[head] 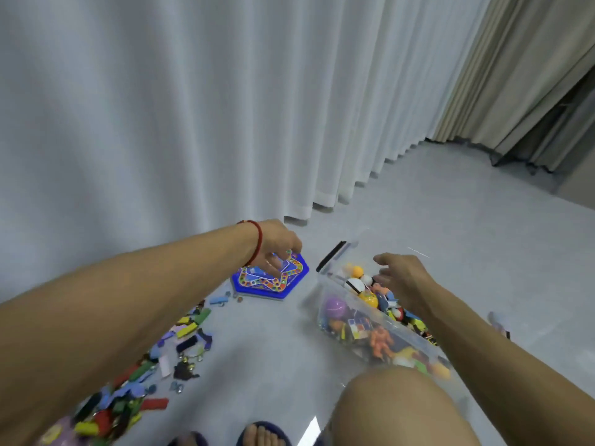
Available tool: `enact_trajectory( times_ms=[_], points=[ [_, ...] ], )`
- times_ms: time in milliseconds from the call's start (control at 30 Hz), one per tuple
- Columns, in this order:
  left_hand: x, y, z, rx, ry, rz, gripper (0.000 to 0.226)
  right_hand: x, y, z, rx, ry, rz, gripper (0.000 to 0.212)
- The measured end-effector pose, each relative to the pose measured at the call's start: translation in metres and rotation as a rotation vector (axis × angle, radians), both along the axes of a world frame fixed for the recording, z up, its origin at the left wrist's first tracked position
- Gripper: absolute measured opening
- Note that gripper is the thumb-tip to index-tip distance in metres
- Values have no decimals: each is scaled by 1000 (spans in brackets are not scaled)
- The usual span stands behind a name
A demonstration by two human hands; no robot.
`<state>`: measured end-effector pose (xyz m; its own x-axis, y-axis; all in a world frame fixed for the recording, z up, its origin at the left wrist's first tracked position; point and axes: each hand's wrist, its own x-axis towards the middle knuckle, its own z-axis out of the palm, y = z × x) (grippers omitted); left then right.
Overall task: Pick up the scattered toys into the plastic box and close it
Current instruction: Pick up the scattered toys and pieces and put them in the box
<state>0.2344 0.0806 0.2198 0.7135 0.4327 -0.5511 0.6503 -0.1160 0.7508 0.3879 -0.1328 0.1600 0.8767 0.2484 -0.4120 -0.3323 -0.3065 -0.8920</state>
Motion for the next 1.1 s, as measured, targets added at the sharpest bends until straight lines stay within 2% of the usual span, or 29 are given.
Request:
enact_trajectory(
  times_ms=[133, 300, 367, 533, 600, 667, 800, 900, 967, 1033, 1100],
  points=[
    [-79, 49, -9, 47, 81, 126, 26, -50, 61, 5, -14, -150, 296, 24],
    [-147, 94, -33, 78, 134, 214, 25, -118, 146, -14, -206, -245, 810, 14],
    [-167, 108, -48, 94, 156, 246, 13, -138, 178, -30, -307, -336, 1013, 13],
    [-214, 130, -116, 305, 260, 220, 14, -176, 238, -102, -625, -564, 1493, 33],
    [-233, 131, -152, 370, 290, 180, 14, -190, 247, -139, -684, -630, 1624, 45],
    [-250, 129, -189, 434, 370, 117, 22, -205, 250, -173, -712, -686, 1684, 54],
    [-282, 121, -257, 550, 524, 47, 43, -238, 249, -221, -659, -826, 1768, 50],
    [-304, 116, -293, 581, 623, 15, 95, -263, 251, -239, -566, -962, 1811, 65],
    [-313, 115, -308, 621, 675, -20, 121, -279, 259, -246, -499, -995, 1819, 74],
    [-319, 117, -319, 681, 702, -74, 128, -297, 270, -254, -468, -970, 1830, 87],
    [-323, 119, -328, 742, 701, -126, 124, -317, 280, -264, -484, -934, 1822, 102]
  ],
)
